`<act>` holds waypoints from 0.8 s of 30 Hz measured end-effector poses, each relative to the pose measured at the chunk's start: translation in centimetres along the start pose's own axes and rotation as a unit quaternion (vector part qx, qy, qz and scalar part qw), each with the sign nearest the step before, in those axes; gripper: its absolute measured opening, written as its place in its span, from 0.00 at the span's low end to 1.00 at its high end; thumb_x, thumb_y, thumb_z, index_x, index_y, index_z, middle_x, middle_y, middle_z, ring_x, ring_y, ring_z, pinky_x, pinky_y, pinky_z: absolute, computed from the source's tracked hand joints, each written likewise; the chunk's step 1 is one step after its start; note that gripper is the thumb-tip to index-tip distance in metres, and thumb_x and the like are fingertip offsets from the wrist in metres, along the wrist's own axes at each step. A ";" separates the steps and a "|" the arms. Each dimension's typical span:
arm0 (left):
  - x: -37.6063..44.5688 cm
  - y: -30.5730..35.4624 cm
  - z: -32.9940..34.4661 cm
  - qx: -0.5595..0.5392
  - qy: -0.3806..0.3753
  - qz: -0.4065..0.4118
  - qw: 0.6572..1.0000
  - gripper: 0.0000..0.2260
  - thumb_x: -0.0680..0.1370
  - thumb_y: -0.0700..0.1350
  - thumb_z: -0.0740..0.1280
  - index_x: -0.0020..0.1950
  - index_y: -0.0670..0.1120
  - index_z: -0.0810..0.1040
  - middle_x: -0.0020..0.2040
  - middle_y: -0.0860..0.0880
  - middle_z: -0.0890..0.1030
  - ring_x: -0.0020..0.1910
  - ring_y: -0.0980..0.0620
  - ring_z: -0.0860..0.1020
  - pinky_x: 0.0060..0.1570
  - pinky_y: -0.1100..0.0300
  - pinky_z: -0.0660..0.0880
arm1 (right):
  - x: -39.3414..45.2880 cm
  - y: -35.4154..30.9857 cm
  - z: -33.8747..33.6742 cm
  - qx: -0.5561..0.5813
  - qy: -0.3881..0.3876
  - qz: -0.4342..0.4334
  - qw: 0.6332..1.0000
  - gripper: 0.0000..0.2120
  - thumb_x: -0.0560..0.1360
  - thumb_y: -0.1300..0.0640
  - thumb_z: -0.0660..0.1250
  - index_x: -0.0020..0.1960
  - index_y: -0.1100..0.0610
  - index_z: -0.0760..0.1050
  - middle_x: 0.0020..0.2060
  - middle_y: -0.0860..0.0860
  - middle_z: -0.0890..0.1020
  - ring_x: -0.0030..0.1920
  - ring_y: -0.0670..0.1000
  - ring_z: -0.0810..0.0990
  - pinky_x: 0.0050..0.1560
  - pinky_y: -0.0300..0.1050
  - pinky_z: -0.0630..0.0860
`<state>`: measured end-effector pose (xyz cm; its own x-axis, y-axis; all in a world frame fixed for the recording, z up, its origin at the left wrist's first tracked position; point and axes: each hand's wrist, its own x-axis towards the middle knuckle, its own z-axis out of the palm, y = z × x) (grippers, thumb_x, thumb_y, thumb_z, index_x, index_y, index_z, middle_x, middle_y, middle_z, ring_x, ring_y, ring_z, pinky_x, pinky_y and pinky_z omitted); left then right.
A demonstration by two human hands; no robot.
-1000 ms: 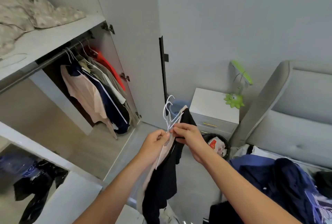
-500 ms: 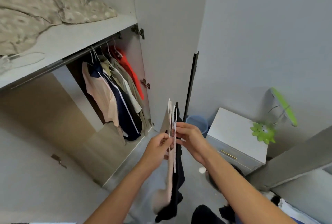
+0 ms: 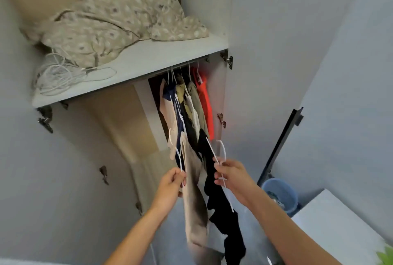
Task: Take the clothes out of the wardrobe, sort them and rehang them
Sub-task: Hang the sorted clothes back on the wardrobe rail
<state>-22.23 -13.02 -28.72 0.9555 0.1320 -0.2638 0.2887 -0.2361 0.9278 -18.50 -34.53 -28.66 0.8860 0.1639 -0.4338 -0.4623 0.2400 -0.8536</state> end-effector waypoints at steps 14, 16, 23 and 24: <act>0.8 -0.6 -0.6 -0.015 0.241 -0.046 0.969 0.19 0.86 0.42 0.61 0.34 0.44 0.69 0.30 0.49 0.68 0.32 0.54 0.66 0.34 0.60 0.64 | 6.5 -2.3 3.4 -0.147 -0.168 0.040 0.974 0.12 0.84 0.52 0.67 0.48 0.61 0.78 0.35 0.52 0.75 0.30 0.48 0.73 0.33 0.44 0.76; 1.2 -1.2 -1.2 -0.020 0.263 -0.034 0.964 0.19 0.87 0.43 0.61 0.35 0.44 0.69 0.31 0.50 0.68 0.30 0.56 0.65 0.32 0.63 0.64 | 7.1 -1.9 4.4 -0.131 -0.189 0.058 0.971 0.13 0.84 0.54 0.66 0.52 0.65 0.79 0.36 0.53 0.76 0.31 0.49 0.74 0.34 0.46 0.77; 4.4 -3.0 -4.5 -0.047 0.281 -0.040 0.958 0.19 0.87 0.43 0.59 0.36 0.43 0.70 0.33 0.47 0.69 0.31 0.57 0.66 0.33 0.65 0.65 | 10.5 -1.4 8.3 -0.160 -0.196 0.064 0.965 0.15 0.86 0.52 0.62 0.58 0.62 0.82 0.39 0.53 0.77 0.32 0.48 0.75 0.33 0.45 0.78; 5.1 -3.3 -5.1 -0.050 0.275 -0.044 0.959 0.19 0.88 0.44 0.59 0.37 0.43 0.71 0.34 0.47 0.70 0.31 0.56 0.67 0.34 0.64 0.66 | 11.2 -1.5 8.8 -0.166 -0.189 0.058 0.966 0.16 0.86 0.51 0.62 0.58 0.62 0.82 0.39 0.53 0.77 0.32 0.48 0.75 0.32 0.45 0.77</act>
<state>-18.57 -6.70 -31.77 0.7429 0.6422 -0.1891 0.3341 -0.1109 0.9360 -8.19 -24.61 -29.67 0.7235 0.5244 -0.4489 -0.4651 -0.1101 -0.8784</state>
